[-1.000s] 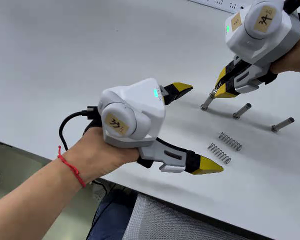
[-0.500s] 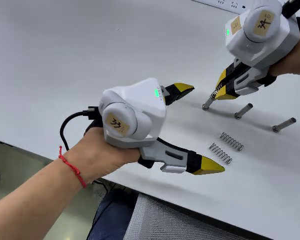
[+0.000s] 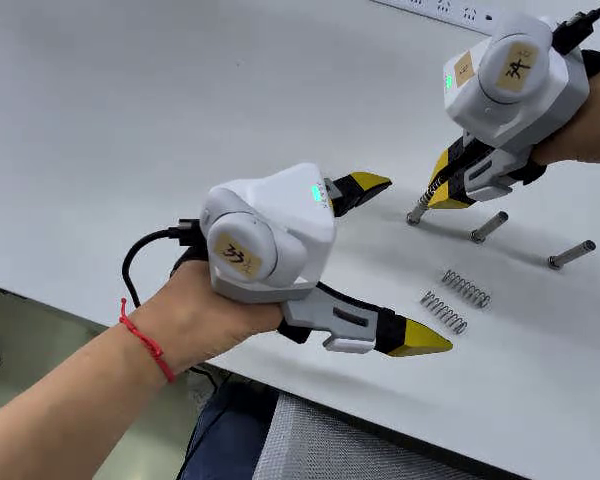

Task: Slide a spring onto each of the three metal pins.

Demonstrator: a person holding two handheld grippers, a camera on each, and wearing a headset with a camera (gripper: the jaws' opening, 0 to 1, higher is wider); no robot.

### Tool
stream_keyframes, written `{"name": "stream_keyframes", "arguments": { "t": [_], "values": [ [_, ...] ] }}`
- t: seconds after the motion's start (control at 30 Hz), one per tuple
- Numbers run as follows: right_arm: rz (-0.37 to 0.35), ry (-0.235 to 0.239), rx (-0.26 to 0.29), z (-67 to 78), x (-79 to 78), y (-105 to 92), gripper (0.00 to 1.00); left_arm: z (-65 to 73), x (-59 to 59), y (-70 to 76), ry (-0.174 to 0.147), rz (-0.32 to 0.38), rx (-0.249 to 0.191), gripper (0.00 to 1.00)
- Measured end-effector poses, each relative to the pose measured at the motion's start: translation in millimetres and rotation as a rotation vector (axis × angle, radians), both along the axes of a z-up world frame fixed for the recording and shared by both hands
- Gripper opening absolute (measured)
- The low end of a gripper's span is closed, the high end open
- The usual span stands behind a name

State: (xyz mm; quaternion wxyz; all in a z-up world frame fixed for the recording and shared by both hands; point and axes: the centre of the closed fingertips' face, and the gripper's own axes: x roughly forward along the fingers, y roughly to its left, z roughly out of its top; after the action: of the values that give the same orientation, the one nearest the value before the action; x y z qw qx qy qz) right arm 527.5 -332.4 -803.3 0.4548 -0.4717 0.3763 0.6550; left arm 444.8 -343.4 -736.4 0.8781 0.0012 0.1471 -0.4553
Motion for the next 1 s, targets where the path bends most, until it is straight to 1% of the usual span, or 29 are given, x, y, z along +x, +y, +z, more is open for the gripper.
{"name": "stream_keyframes", "arguments": {
  "t": [0.5,0.7,0.83,1.0],
  "values": [
    [0.000,-0.005,-0.005,-11.9,-0.9,1.7,0.07,-1.6,-0.1,1.4,0.005,0.003,-0.007,0.95],
    [0.018,-0.026,-0.013,-18.2,-3.3,0.7,0.07,-1.8,0.2,2.0,0.006,0.006,-0.009,0.95],
    [0.019,-0.036,-0.010,-19.0,-4.5,1.5,0.07,-1.7,0.2,2.3,0.006,0.008,-0.011,0.95],
    [0.013,-0.040,-0.004,-22.9,-1.9,2.8,0.07,-2.2,0.2,3.6,0.007,0.011,-0.011,0.95]
  ]
}}
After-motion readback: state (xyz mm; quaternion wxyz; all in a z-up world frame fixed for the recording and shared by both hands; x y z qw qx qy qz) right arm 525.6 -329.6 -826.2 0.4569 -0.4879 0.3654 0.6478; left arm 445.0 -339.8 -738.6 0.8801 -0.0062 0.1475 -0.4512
